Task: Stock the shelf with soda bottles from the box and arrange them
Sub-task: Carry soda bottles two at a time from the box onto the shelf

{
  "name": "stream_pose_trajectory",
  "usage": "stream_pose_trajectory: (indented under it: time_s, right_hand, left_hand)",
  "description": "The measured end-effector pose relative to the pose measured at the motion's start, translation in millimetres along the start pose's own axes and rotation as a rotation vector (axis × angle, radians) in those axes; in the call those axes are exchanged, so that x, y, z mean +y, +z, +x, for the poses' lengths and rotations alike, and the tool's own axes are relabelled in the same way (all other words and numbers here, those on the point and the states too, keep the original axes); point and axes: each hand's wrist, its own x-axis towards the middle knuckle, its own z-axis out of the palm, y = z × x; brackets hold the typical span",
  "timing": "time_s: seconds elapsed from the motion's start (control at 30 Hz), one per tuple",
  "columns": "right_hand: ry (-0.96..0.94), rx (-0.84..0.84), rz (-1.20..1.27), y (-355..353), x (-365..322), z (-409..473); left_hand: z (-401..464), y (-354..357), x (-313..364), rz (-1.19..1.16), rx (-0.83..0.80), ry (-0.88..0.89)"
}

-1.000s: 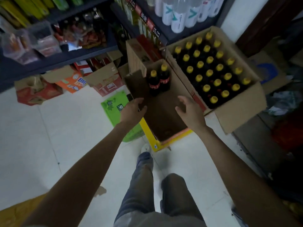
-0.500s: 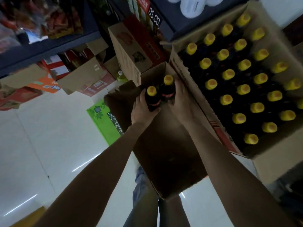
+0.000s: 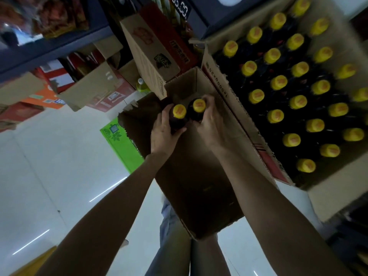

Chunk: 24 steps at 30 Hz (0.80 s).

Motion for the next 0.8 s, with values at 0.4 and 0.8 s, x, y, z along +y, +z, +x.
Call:
stream_pose_trajectory:
  time_s: [0.4, 0.8]
  right_hand:
    - [0.172, 0.352, 0.230, -122, -96, -169]
    - [0.545, 0.884, 0.409, -147, -89, -387]
  left_hand:
    - [-82, -138, 88, -0.335, -0.246, 0.108]
    - [-168, -134, 175, -0.259, -0.811, 0.376]
